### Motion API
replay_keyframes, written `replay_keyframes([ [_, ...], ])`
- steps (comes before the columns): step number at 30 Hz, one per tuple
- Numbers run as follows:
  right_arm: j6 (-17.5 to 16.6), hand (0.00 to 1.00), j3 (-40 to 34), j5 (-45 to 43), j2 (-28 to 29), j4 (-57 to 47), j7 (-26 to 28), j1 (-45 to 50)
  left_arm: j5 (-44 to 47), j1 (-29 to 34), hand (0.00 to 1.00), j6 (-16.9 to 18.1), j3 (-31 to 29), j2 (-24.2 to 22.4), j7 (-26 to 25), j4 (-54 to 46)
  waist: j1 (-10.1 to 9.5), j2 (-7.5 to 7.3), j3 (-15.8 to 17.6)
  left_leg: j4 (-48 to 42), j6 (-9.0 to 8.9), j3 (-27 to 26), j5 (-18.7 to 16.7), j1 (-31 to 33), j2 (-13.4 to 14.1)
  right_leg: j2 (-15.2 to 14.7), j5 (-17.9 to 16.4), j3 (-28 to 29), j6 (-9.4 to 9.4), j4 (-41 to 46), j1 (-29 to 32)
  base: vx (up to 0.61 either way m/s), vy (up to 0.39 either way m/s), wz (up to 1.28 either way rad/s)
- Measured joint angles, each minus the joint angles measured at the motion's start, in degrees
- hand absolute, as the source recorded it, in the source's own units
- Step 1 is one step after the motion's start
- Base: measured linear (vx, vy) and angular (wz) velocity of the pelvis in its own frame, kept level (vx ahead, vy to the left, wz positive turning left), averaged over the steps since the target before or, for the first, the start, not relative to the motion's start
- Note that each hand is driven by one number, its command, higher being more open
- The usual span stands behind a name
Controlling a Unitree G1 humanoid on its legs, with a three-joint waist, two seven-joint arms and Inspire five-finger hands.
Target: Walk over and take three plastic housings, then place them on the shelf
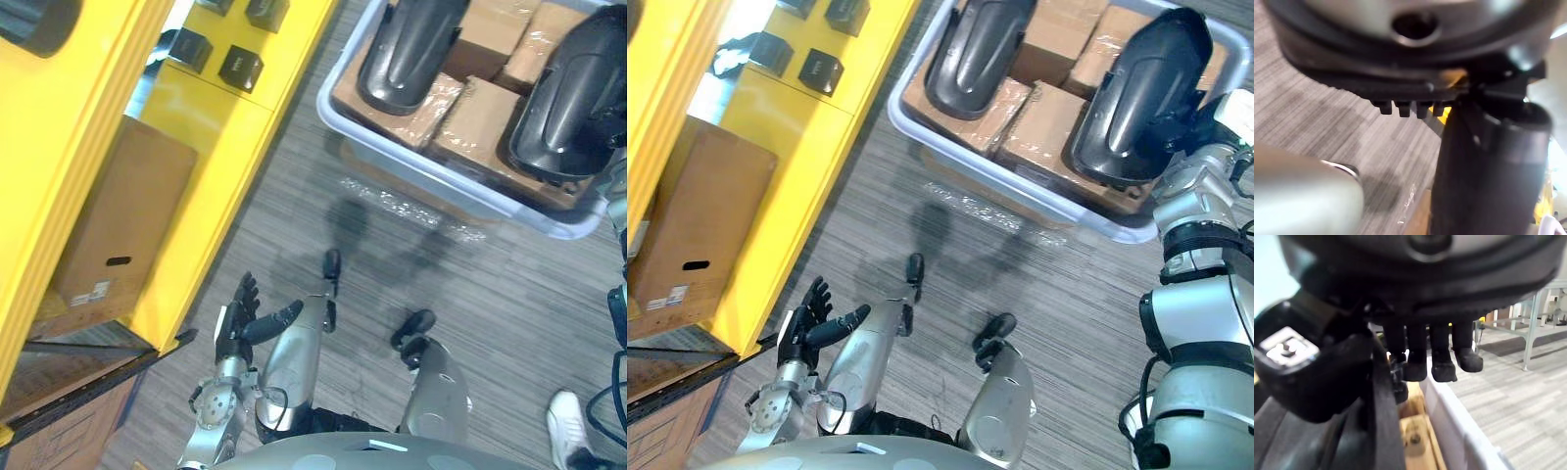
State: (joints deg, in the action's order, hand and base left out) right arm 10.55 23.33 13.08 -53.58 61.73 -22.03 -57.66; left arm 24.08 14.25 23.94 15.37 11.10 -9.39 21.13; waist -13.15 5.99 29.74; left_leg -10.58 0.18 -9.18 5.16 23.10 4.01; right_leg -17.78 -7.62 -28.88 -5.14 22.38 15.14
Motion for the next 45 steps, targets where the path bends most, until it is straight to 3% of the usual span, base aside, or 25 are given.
replay_keyframes([
  [3, -2.0, 0.00, -2.5, 0.3, 0.0, -8.9, -3.0, 3.5, -0.1, 0.4, 1.00, 0.1, -2.8, 0.2, -0.5, -7.0, 0.99, -2.30, 0.2, 2.6, -0.77, -1.0, 0.6, -4.2, 0.7, 1.3, 0.3, 0.5, 0.11, -2.1, -3.2, 0.06, -0.055, -0.15],
  [9, -6.5, 0.00, -5.7, 6.3, 0.7, -19.3, -7.8, 9.1, -4.5, -2.4, 1.00, 1.3, -5.2, 1.8, -1.0, -15.7, 2.76, -5.27, -1.5, 6.3, -1.76, -2.5, 1.3, -9.0, 1.7, 3.4, 0.9, 0.9, 0.20, -5.8, -7.1, 0.05, -0.052, -0.10],
  [13, -8.4, 0.00, -7.0, 10.3, 5.7, -22.0, -8.1, 14.0, -4.3, -7.0, 1.00, -0.5, -5.6, 3.0, 0.8, -16.3, 4.30, -7.52, -5.6, 8.2, -2.00, -3.7, 1.5, -10.7, 1.8, 4.2, 1.5, 1.3, -0.06, -8.7, -8.8, 0.09, -0.031, -0.10],
  [17, -10.3, 0.00, -7.1, 15.2, 9.0, -25.3, -8.1, 17.3, 1.4, -12.4, 1.00, -6.2, -5.7, 4.1, 7.5, -18.4, 5.79, -7.64, -7.0, 8.3, -2.02, -4.6, 1.5, -12.8, 1.8, 5.1, 3.1, 1.8, -0.40, -12.6, -12.0, 0.06, -0.012, -0.09],
  [23, -15.1, 0.00, -8.7, 23.3, 13.8, -31.3, -8.1, 20.9, 16.1, -21.0, 1.00, -24.4, -3.2, 4.7, 18.8, -18.9, 7.76, -7.63, -9.7, 10.7, -2.13, -6.6, 1.6, -15.8, 1.7, 6.1, 5.1, 3.6, -0.67, -16.8, -14.3, 0.03, 0.004, -0.17],
  [26, -17.9, 0.00, -8.9, 26.2, 15.6, -33.6, -8.0, 21.2, 20.6, -23.8, 1.00, -28.8, -1.6, 4.6, 20.0, -17.7, 8.92, -7.68, -11.4, 11.3, -2.15, -7.7, 1.6, -16.9, 1.6, 6.6, 6.0, 4.7, -0.70, -18.2, -14.9, 0.02, 0.009, -0.19],
  [31, -21.1, 0.00, -9.3, 29.5, 18.8, -37.0, -7.6, 23.2, 27.3, -28.1, 1.00, -31.3, 0.6, 4.4, 19.2, -12.4, 9.50, -7.80, -15.1, 14.2, -2.84, -8.4, 2.7, -19.7, 1.7, 7.4, 6.4, 5.7, -0.69, -19.7, -16.4, 0.01, -0.004, -0.13],
  [37, -23.3, 0.00, -8.2, 30.5, 24.7, -37.9, -3.8, 23.9, 32.1, -28.7, 1.00, -32.2, 0.6, 2.4, 16.7, -7.3, 10.12, -8.21, -18.5, 15.3, -2.93, -8.6, 3.0, -21.6, 1.8, 7.8, 6.9, 6.4, -0.40, -20.8, -17.8, -0.01, 0.003, -0.05],
  [45, -25.4, 0.00, -4.3, 33.8, 26.3, -38.7, 0.3, 30.5, 34.3, -28.7, 1.00, -32.9, 1.7, 1.6, 14.9, -6.9, 9.89, -8.15, -20.9, 15.4, -2.94, -7.5, 3.0, -21.9, 1.5, 8.2, 8.9, 6.1, -0.55, -23.4, -19.4, -0.04, 0.015, 0.02],
])
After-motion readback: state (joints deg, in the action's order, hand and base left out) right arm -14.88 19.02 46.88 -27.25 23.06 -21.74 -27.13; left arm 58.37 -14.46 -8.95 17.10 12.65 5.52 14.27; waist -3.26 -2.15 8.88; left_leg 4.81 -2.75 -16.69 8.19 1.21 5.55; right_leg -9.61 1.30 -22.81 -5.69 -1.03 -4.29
